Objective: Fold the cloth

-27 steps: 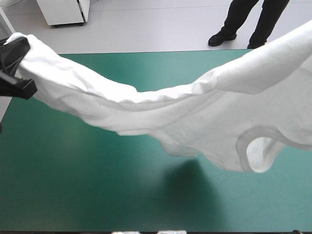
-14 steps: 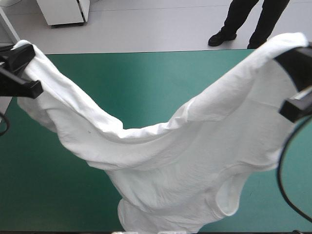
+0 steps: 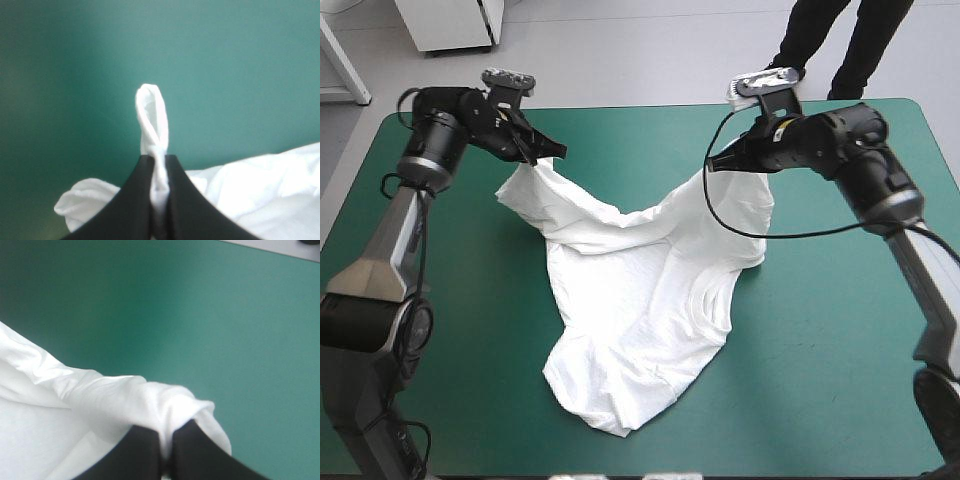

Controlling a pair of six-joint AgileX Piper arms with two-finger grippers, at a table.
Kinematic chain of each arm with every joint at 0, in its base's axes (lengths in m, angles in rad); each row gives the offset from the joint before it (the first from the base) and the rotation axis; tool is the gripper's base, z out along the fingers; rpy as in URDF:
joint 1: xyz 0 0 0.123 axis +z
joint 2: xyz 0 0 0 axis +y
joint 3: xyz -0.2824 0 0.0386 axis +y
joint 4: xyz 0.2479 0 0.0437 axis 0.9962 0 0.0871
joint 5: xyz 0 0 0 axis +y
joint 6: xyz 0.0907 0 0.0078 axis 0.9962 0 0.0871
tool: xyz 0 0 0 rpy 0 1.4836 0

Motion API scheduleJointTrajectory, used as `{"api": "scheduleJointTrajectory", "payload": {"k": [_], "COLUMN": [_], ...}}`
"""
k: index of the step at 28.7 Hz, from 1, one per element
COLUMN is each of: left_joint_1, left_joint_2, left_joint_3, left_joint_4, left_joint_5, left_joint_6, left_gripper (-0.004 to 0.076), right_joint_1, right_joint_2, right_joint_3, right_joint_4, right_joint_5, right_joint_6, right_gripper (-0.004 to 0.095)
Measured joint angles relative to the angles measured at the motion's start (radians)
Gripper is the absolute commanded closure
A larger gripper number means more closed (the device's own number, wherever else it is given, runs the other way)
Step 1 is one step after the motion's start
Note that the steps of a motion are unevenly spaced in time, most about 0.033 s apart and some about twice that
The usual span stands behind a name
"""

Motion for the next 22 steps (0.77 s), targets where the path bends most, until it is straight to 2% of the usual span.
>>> {"api": "scheduleJointTrajectory", "payload": {"k": [1,7,9,12,14,15,17,20,22], "left_joint_1": [0.0,0.0,0.0,0.0,0.0,0.0,0.0,0.0,0.0], "left_joint_2": [0.065,0.197,0.208,0.208,0.203,0.197,0.181,0.132,0.084], "left_joint_3": [0.0,0.002,0.005,0.005,0.005,0.005,0.005,0.005,0.005], "left_joint_4": [0.003,0.003,0.003,-0.011,-0.028,-0.038,-0.045,-0.052,-0.063], "left_joint_5": [-0.029,-0.097,-0.111,-0.117,-0.112,-0.101,-0.068,0.006,0.052], "left_joint_6": [0.001,0.003,0.006,0.049,0.089,0.104,0.118,0.127,0.14], "left_gripper": [0.0734,0.0714,0.0637,0.0433,0.0253,0.019,0.0081,0.0056,0.0061], "right_joint_1": [0.0,-0.037,-0.048,-0.052,-0.057,-0.062,-0.081,-0.118,-0.14], "right_joint_2": [0.056,0.263,0.315,0.362,0.371,0.371,0.371,0.366,0.351], "right_joint_3": [0.0,-0.004,-0.021,-0.054,-0.068,-0.079,-0.112,-0.167,-0.192], "right_joint_4": [-0.011,-0.02,-0.031,-0.05,-0.041,-0.027,0.003,0.043,0.067], "right_joint_5": [-0.028,-0.088,-0.085,-0.057,-0.047,-0.042,-0.02,0.034,0.071], "right_joint_6": [0.0,0.0,0.0,-0.005,-0.024,-0.041,-0.069,-0.085,-0.087], "right_gripper": [0.0922,0.0921,0.0912,0.083,0.0702,0.0634,0.0437,0.0193,0.0147]}}
